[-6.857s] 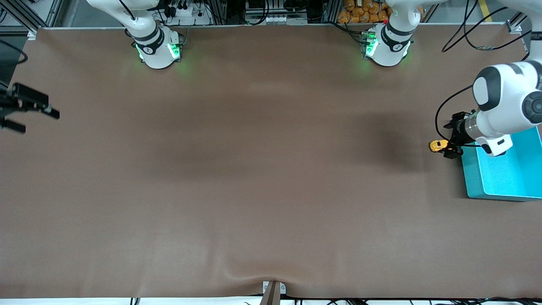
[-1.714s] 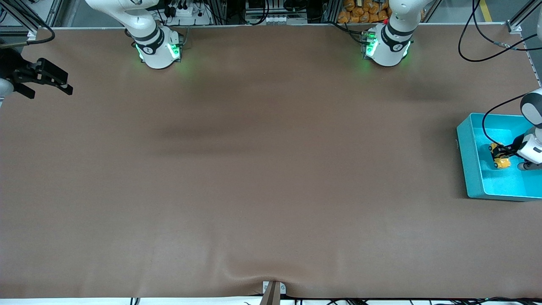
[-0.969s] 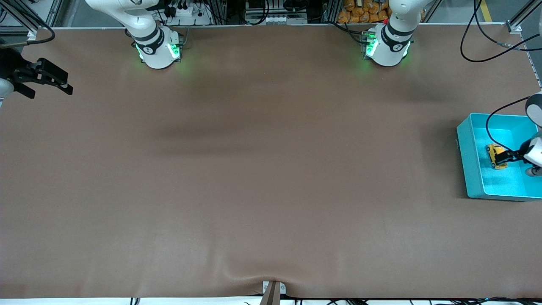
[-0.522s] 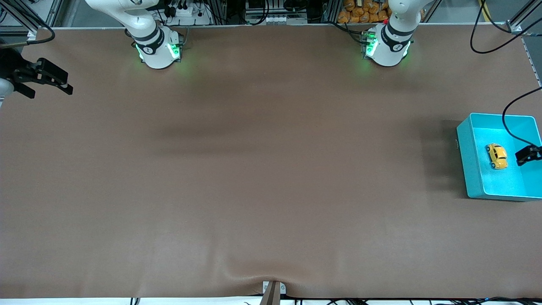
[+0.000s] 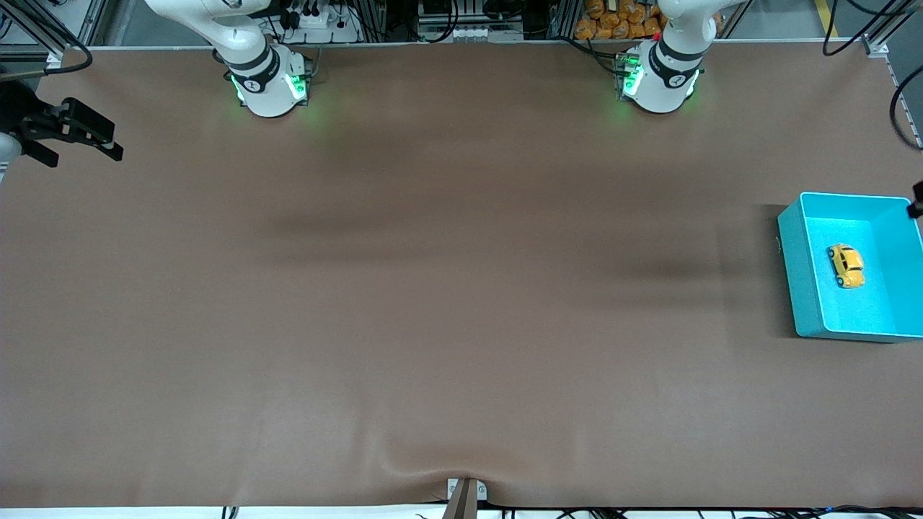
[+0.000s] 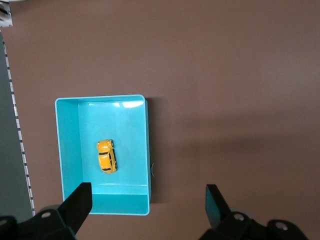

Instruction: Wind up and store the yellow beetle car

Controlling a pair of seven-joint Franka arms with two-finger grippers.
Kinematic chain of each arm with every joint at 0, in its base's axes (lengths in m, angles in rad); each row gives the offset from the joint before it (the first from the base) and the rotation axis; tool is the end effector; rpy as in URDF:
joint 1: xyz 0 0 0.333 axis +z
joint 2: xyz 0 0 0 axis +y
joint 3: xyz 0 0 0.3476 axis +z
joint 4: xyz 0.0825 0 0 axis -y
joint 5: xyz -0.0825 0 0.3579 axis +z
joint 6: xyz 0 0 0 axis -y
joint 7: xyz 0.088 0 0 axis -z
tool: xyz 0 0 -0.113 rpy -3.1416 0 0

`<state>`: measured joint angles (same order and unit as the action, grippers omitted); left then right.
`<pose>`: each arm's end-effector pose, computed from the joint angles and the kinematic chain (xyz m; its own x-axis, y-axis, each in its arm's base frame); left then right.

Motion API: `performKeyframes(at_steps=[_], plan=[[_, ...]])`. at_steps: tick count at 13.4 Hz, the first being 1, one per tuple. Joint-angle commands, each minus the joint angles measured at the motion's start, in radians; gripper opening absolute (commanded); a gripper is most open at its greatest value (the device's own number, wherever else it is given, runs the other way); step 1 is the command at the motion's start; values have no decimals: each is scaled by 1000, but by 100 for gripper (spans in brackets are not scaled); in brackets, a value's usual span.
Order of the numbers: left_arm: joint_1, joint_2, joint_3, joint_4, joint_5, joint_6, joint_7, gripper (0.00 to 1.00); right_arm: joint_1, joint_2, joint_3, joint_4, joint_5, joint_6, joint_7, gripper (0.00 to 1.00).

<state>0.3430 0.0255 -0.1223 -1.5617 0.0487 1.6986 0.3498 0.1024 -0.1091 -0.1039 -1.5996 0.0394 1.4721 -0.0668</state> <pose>0.5358 0.1263 0.6527 0.9868 -0.1351 0.0889 -0.1280 -0.9885 -0.0809 0.4804 0.0004 0.6837 0.9974 0.0699 -0.0154 0.0690 -0.9963 -0.0517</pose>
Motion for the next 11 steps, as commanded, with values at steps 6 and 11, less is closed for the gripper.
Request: performKeyframes(at_steps=[6,11], plan=[[-130,-64,-65,12,-26,-111,-180,100,3,-14,-16,6,2,-6,-14,100],[-136,-75,-80,15,-104,-204,-181,100,13,-14,-16,10,0,-10,-45,100]])
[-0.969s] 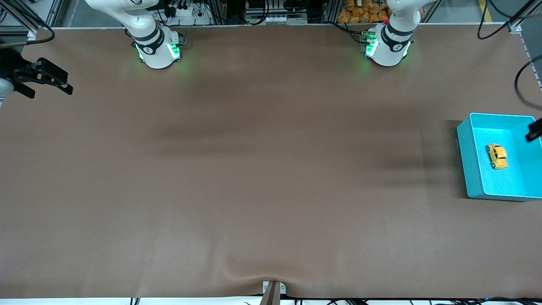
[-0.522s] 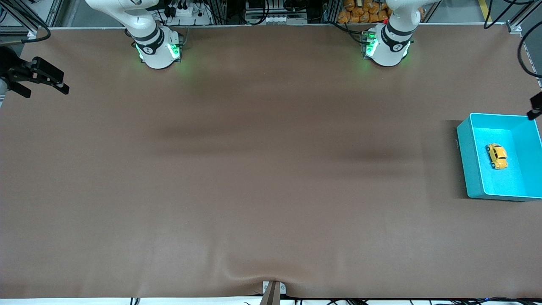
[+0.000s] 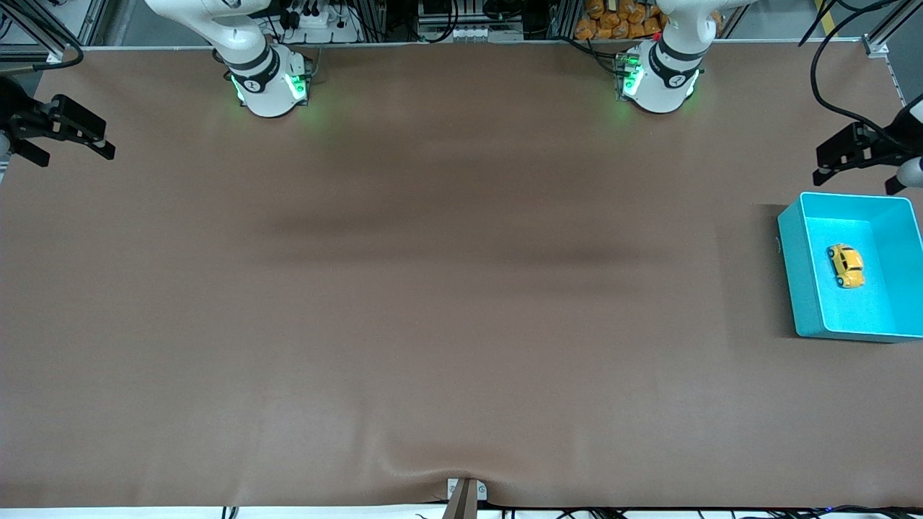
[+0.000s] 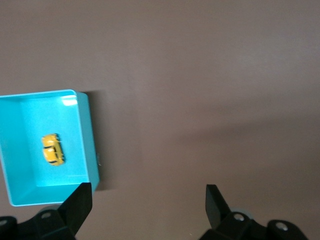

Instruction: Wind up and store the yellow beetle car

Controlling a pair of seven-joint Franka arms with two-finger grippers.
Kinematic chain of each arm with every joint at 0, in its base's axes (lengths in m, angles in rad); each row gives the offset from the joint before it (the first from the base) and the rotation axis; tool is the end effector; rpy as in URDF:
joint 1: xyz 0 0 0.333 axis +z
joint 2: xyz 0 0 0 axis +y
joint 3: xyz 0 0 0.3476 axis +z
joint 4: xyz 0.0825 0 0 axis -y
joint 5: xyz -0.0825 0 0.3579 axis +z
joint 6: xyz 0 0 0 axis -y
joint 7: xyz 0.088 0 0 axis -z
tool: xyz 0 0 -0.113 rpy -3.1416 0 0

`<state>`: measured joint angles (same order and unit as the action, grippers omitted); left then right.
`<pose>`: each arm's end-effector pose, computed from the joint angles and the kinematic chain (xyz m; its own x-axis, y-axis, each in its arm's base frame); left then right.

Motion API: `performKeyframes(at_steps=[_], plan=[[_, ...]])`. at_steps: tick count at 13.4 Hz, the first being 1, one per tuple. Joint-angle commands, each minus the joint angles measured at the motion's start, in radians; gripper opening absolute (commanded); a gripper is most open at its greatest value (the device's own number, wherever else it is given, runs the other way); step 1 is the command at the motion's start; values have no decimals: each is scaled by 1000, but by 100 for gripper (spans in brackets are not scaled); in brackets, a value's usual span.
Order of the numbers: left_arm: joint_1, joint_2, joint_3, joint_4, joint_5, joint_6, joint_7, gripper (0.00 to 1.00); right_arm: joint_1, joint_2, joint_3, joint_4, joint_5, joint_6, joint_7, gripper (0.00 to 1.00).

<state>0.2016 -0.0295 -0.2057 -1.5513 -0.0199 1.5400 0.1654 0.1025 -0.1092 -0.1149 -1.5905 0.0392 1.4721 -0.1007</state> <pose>0.5159 -0.0064 0.6711 0.9854 -0.1693 0.0196 -0.1695 -0.9855 0.0108 0.4804 -0.0053 0.6877 0.9957 0.0927 -0.0046 0.0923 -0.9944 -0.0522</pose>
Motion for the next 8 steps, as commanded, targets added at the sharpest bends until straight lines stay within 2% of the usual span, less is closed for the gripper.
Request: performKeyframes(at_steps=[1,8], plan=[[6,-21,3,7,-40,-76,3,100,8,-10,-5,1,1,-9,-11,100],[7,-36,8,7,-26,-112,2,100,3,-9,-5,1,4,-24,-25,100]])
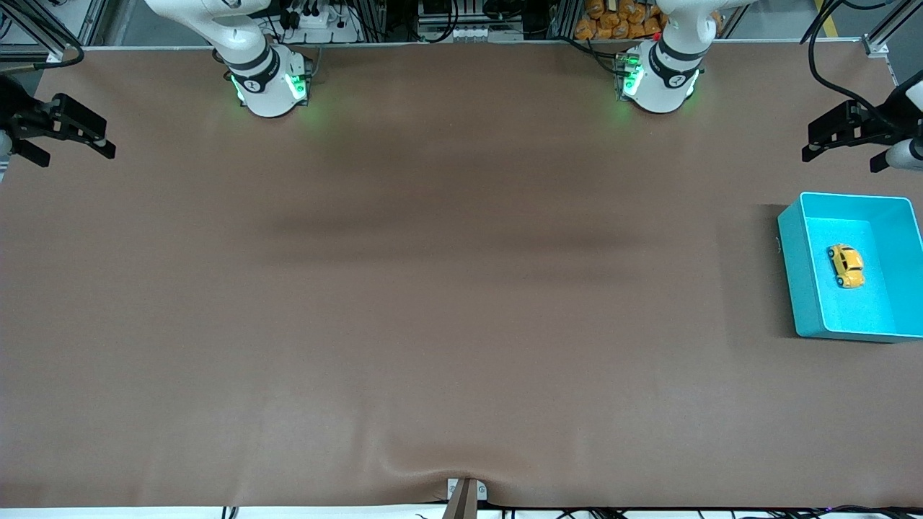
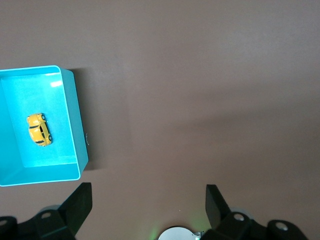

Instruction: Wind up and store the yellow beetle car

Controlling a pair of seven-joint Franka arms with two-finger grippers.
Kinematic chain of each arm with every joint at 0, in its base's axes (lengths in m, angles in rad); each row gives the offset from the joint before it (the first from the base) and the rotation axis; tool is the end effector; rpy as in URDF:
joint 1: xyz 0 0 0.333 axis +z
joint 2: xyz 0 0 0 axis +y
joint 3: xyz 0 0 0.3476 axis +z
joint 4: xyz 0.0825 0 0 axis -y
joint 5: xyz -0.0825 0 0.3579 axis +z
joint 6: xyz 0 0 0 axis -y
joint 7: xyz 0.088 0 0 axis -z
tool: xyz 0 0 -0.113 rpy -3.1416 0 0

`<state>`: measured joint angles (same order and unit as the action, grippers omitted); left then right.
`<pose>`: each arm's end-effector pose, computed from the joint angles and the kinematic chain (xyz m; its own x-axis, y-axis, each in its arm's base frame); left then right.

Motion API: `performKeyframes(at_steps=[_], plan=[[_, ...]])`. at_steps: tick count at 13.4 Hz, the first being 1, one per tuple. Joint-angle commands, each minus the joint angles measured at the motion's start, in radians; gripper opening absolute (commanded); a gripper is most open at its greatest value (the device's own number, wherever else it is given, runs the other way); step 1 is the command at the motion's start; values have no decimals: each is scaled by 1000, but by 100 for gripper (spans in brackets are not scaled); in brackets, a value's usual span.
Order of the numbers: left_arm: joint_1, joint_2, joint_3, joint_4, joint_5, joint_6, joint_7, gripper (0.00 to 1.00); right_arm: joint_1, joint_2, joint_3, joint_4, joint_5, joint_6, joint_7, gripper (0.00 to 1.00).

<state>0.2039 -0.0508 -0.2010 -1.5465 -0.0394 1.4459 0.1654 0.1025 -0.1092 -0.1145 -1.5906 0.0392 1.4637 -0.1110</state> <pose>0.4981 -0.0068 0.6757 0.9851 -0.1658 -0.0453 -0.1642 -0.9857 0.0371 0.4794 -0.0051 0.6869 0.9945 0.1038 -0.0125 0.1030 -0.9933 -0.0532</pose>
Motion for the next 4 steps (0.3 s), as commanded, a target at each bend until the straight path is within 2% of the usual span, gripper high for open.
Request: performKeyframes(at_steps=[1,4], plan=[[5,-15,5,3,-7,-18,2,100,3,-9,-5,1,4,-16,-15,100],[5,-14,6,2,-4,-19,0,100,2,-3,-5,1,2,-6,-15,100]])
